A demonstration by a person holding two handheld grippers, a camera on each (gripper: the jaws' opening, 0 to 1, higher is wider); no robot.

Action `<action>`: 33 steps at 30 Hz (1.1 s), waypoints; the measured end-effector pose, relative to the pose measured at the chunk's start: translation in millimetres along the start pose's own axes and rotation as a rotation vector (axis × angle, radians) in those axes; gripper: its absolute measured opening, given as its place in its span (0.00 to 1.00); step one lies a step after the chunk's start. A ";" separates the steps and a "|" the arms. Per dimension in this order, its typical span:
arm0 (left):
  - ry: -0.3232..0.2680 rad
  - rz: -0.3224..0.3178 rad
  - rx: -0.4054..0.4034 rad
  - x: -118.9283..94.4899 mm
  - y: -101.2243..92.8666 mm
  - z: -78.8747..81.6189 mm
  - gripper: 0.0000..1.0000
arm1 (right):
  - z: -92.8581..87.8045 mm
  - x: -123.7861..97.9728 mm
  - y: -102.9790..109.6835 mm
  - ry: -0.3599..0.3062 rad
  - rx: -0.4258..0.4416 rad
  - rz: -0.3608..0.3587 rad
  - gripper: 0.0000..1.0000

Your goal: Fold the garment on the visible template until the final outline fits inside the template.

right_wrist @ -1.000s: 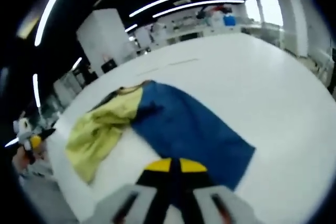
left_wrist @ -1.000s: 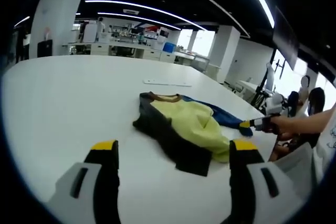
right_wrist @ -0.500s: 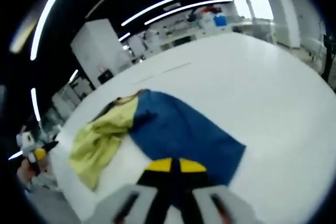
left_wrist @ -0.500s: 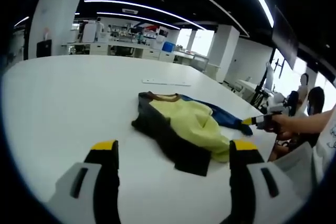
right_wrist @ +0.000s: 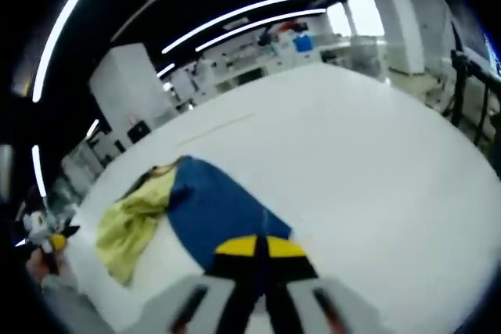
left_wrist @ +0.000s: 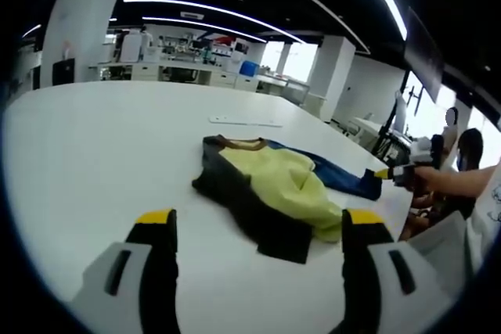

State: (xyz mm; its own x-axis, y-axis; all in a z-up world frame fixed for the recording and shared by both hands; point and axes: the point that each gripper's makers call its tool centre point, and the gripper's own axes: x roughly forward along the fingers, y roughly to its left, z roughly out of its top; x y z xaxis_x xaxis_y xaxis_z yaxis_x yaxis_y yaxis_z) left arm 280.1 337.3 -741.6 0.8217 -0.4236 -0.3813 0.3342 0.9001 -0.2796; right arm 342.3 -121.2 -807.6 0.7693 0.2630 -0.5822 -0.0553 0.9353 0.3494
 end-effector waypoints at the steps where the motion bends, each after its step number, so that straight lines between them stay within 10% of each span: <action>1: 0.001 -0.002 0.000 0.9 -1.2 -0.2 0.84 | -1.4 -4.3 -2.3 -0.002 0.005 -0.008 0.00; 14: 0.014 -0.024 0.000 8.6 -10.4 -2.0 0.84 | 3.4 -27.0 -52.2 -0.041 0.045 -0.126 0.00; 33: 0.049 0.004 -0.009 7.5 0.2 -9.3 0.84 | 61.6 12.8 -104.5 -0.018 -0.061 -0.197 0.00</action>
State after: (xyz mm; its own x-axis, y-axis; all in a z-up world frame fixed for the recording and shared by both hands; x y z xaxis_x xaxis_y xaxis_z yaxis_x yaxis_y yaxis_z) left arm 282.0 333.3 -752.7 0.7993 -0.4249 -0.4250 0.3270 0.9008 -0.2856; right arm 397.1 -230.2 -806.4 0.7802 0.0694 -0.6216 0.0597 0.9810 0.1844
